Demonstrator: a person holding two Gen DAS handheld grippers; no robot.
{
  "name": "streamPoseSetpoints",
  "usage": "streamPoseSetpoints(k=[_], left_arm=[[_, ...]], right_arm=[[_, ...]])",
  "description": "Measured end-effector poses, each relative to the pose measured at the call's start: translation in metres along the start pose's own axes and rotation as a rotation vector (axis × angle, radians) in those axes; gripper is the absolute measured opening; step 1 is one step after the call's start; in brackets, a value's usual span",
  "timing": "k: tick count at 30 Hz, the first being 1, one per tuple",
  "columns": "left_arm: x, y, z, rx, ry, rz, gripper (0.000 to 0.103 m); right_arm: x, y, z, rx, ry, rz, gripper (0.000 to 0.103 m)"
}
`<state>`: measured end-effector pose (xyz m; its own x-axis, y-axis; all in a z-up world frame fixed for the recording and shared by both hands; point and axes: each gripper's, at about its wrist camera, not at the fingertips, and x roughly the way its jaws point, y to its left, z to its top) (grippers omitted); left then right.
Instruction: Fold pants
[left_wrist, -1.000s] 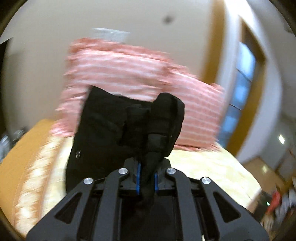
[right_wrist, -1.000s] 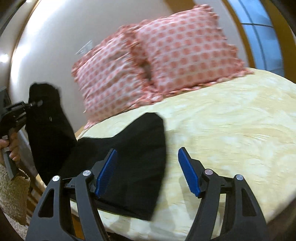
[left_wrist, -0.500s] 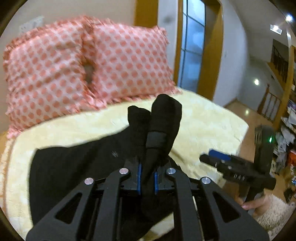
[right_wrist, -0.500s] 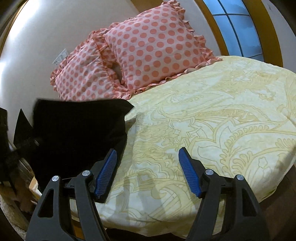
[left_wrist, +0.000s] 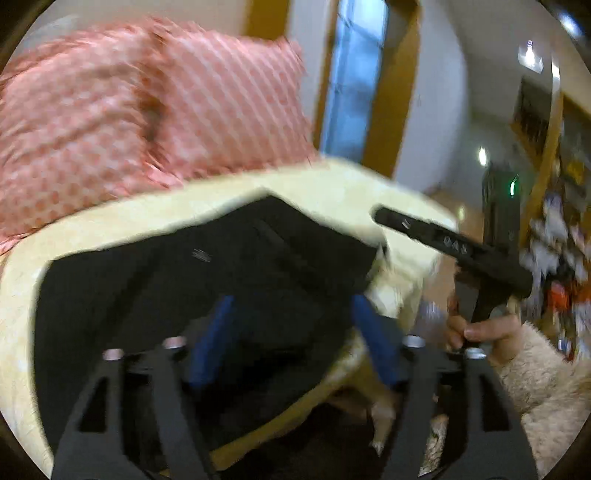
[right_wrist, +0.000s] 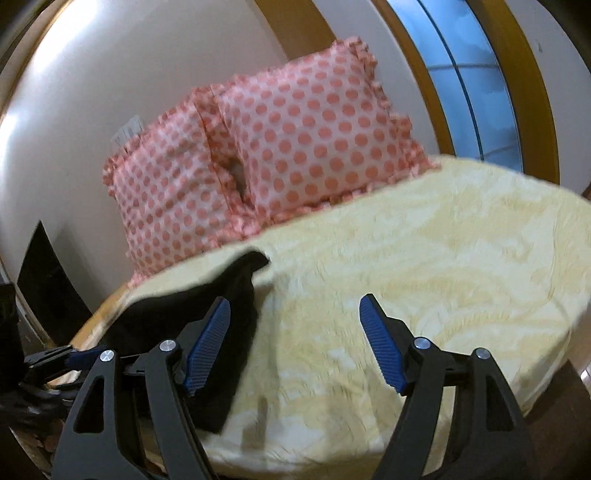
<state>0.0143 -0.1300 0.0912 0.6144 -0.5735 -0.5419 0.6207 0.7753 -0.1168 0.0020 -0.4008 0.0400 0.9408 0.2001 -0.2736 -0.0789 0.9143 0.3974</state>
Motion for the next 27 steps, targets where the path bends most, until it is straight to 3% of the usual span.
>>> streamPoseSetpoints(k=[1,3,5,6,9,11,16,18,19,21,23,25,27], left_arm=[[-0.018,0.015,0.000,-0.032,-0.064,0.061,0.087],[-0.037,0.039,-0.003,-0.089,-0.131,0.194,0.091],[-0.041,0.062,-0.007,-0.144,-0.131,0.322,0.092],[-0.040,0.072,-0.009,-0.174,-0.124,0.346,0.092],[-0.037,0.089,-0.019,-0.246,-0.111,0.347,0.095],[-0.034,0.088,-0.027,-0.239,-0.098,0.348,0.099],[-0.013,0.093,-0.049,-0.206,0.011,0.383,0.100],[-0.003,0.110,-0.067,-0.281,0.052,0.334,0.100],[-0.008,0.107,-0.072,-0.256,0.005,0.328,0.100],[-0.009,0.104,-0.074,-0.233,0.004,0.338,0.100],[-0.012,0.103,-0.076,-0.236,-0.008,0.331,0.100],[-0.016,0.103,-0.079,-0.230,-0.021,0.312,0.100],[-0.018,0.104,-0.081,-0.230,-0.036,0.298,0.100]], right_arm=[[-0.004,0.009,0.005,-0.015,-0.028,0.055,0.074],[-0.006,0.029,0.010,-0.060,-0.047,0.143,0.074],[0.000,0.057,0.008,-0.129,-0.021,0.238,0.074],[0.005,0.071,0.005,-0.166,0.004,0.270,0.074],[0.029,0.107,-0.014,-0.275,0.098,0.302,0.074],[0.043,0.115,-0.027,-0.290,0.162,0.310,0.075],[0.078,0.101,-0.052,-0.258,0.346,0.212,0.080],[0.078,0.104,-0.057,-0.293,0.344,0.206,0.080],[0.078,0.109,-0.058,-0.335,0.356,0.188,0.080],[0.078,0.113,-0.052,-0.360,0.378,0.189,0.080],[0.072,0.104,-0.033,-0.283,0.364,0.244,0.080],[0.077,0.083,-0.005,-0.183,0.318,0.229,0.086],[0.093,0.061,0.015,-0.090,0.334,0.199,0.088]])
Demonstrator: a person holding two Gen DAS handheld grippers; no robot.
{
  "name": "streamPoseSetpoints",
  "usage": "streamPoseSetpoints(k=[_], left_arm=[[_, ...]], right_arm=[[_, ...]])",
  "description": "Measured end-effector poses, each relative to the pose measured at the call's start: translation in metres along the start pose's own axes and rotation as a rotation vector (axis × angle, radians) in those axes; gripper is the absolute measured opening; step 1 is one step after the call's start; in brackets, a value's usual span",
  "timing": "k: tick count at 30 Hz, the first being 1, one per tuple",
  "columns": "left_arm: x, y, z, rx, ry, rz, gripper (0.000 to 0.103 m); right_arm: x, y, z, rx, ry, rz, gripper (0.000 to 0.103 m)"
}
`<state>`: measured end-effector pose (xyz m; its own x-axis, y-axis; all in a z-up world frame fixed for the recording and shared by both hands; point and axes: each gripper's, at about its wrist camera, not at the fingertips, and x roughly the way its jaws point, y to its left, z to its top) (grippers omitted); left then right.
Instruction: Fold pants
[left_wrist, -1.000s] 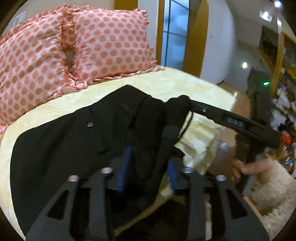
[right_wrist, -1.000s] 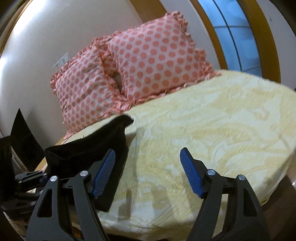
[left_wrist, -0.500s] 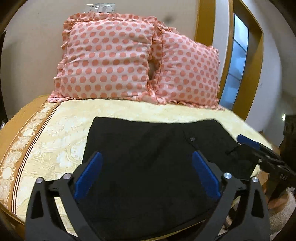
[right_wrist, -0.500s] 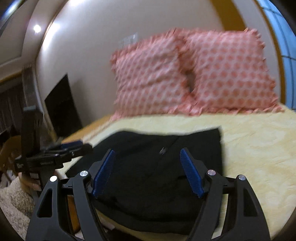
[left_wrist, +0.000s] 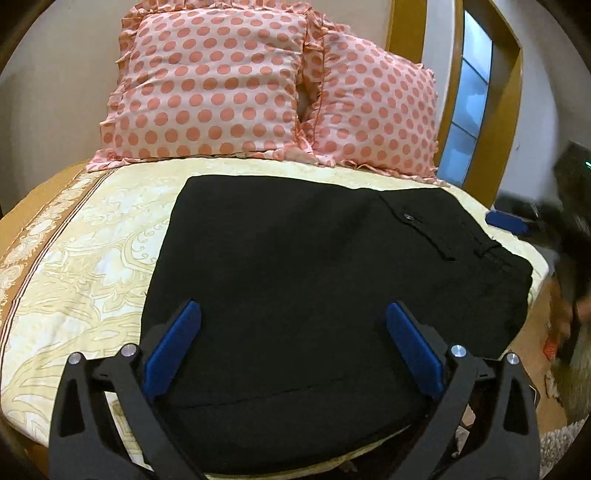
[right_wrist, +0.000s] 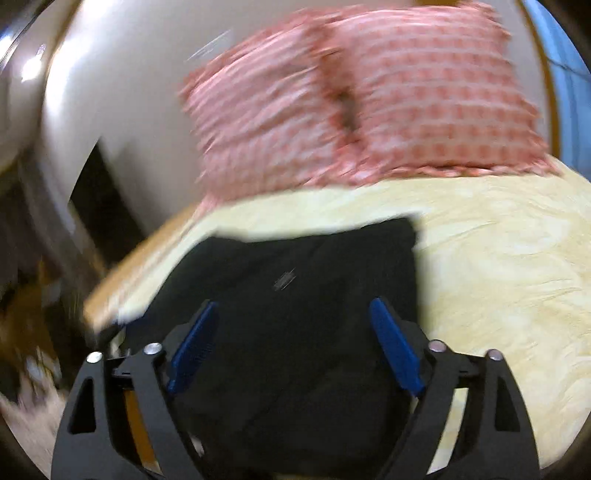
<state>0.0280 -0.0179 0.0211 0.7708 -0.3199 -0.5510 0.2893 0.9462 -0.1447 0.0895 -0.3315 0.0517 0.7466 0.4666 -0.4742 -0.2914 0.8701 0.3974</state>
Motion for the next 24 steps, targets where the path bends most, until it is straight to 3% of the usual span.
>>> streamPoseSetpoints(k=[3,7,9,14,16,20,24], left_arm=[[0.002,0.003,0.000,0.000,-0.011,-0.016,0.101],[0.001,0.006,0.000,0.001,-0.023,-0.039,0.101],[0.000,0.007,-0.001,-0.001,-0.027,-0.050,0.101],[0.000,0.007,-0.002,0.010,-0.035,-0.056,0.101],[0.001,0.006,-0.002,0.010,-0.038,-0.054,0.101],[0.001,0.006,-0.002,0.006,-0.040,-0.058,0.101],[0.001,0.006,-0.003,0.007,-0.040,-0.057,0.101]], right_arm=[[0.022,-0.038,0.016,0.128,0.097,0.023,0.088],[0.050,-0.056,0.016,0.165,0.198,0.021,0.087],[0.060,-0.060,0.010,0.185,0.232,0.038,0.079],[0.055,-0.049,-0.002,0.132,0.246,0.104,0.066],[0.060,-0.048,-0.002,0.106,0.250,0.070,0.066],[0.061,-0.051,-0.002,0.131,0.238,0.094,0.066],[0.062,-0.043,-0.004,0.066,0.231,0.093,0.057]])
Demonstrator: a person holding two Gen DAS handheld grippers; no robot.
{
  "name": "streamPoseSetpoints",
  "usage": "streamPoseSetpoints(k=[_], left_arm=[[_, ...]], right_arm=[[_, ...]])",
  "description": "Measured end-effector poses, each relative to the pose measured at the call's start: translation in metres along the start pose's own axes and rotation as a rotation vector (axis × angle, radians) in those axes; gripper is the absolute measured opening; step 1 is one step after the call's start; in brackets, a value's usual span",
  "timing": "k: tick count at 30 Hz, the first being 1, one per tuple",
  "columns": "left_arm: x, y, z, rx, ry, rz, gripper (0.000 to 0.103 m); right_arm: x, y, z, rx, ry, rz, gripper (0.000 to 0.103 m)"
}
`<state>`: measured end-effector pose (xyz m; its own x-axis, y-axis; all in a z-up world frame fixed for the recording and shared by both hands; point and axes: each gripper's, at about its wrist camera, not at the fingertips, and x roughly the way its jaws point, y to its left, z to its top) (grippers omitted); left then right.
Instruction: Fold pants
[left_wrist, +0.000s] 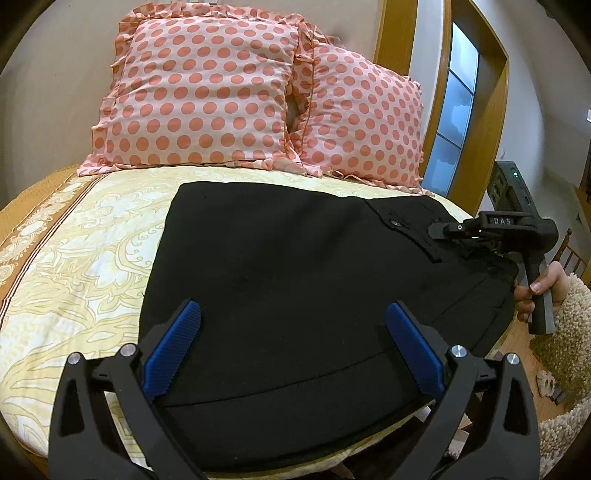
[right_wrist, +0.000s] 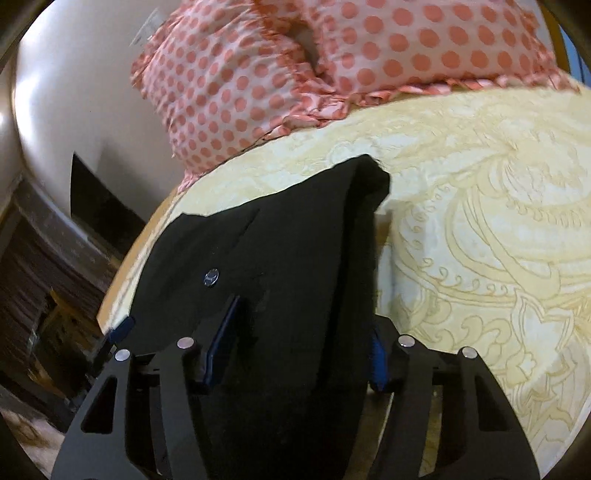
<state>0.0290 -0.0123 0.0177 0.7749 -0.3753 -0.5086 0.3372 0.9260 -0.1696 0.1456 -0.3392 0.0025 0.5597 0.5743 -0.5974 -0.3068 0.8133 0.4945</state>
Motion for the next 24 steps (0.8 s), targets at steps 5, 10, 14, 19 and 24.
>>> streamPoseSetpoints(k=[5,10,14,19,24], left_arm=[[0.000,0.000,0.000,0.001,0.000,0.002,0.101],[-0.001,0.000,0.000,-0.006,-0.011,0.006,0.101],[-0.004,0.009,0.010,-0.078,0.010,-0.029,0.101],[-0.020,0.049,0.044,-0.276,-0.015,-0.114,0.101],[-0.001,0.083,0.075,-0.334,0.077,-0.081,0.099]], right_arm=[[-0.005,0.013,-0.003,-0.079,-0.048,-0.012,0.032],[-0.018,0.054,-0.006,-0.266,-0.127,-0.059,0.025],[-0.022,0.090,-0.015,-0.422,-0.159,-0.058,0.025],[-0.018,0.089,-0.017,-0.436,-0.148,-0.083,0.024],[-0.014,0.065,-0.014,-0.325,-0.134,-0.069,0.024]])
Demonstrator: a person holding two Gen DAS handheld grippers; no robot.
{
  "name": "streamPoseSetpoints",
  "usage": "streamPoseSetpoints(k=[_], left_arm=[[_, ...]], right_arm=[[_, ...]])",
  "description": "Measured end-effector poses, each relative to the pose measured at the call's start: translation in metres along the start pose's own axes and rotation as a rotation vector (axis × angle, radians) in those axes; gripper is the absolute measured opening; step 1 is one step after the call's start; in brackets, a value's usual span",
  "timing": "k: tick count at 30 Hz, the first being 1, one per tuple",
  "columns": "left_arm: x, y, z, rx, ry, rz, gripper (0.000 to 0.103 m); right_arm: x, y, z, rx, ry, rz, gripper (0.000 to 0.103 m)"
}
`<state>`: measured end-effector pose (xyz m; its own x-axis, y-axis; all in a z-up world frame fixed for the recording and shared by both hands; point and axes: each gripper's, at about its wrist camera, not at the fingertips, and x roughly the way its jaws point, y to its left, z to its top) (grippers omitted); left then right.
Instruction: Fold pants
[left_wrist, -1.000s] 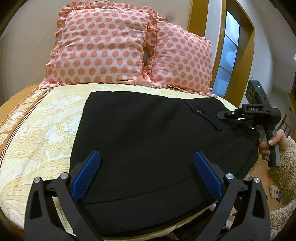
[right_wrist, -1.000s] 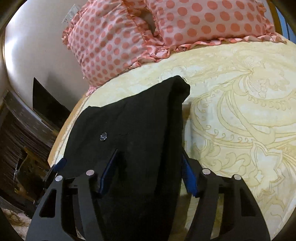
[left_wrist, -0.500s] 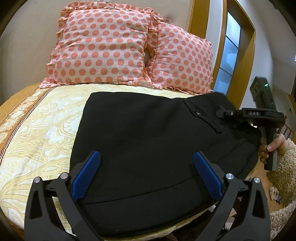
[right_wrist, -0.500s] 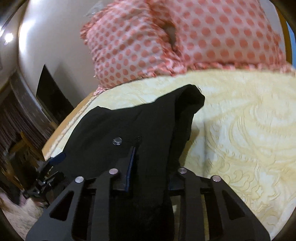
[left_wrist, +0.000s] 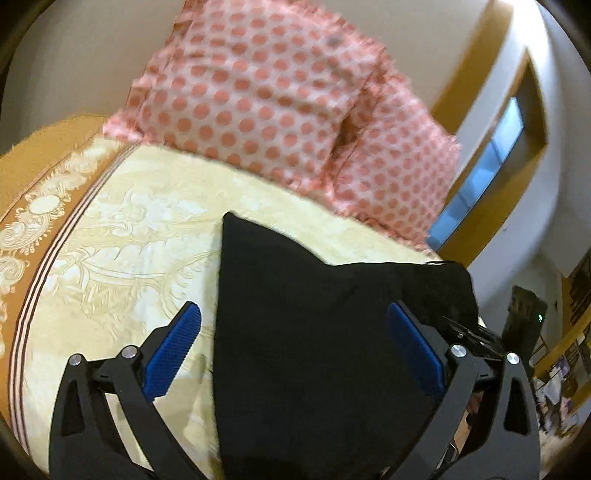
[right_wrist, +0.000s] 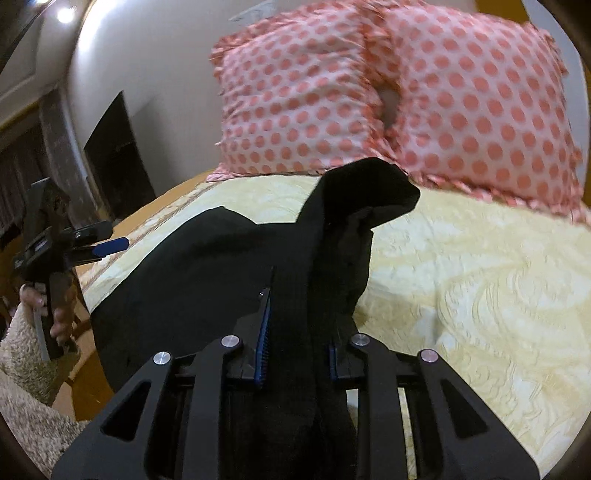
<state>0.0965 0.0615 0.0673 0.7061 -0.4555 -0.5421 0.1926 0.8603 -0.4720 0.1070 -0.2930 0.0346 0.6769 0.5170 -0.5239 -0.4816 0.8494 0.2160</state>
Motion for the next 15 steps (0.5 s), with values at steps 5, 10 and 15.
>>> streamPoseSetpoints(k=[5,10,15], left_arm=[[0.046,0.024,0.015,-0.081,0.202,-0.032,0.073],[0.069,0.026,0.018,-0.086,0.265,-0.022,0.069],[0.081,0.019,0.022,-0.061,0.285,-0.001,0.069]], right_arm=[[0.000,-0.003,-0.003,0.029,0.003,0.005,0.024],[0.003,-0.011,-0.004,0.068,0.018,0.005,0.025],[0.010,-0.026,-0.006,0.149,0.043,0.022,0.026]])
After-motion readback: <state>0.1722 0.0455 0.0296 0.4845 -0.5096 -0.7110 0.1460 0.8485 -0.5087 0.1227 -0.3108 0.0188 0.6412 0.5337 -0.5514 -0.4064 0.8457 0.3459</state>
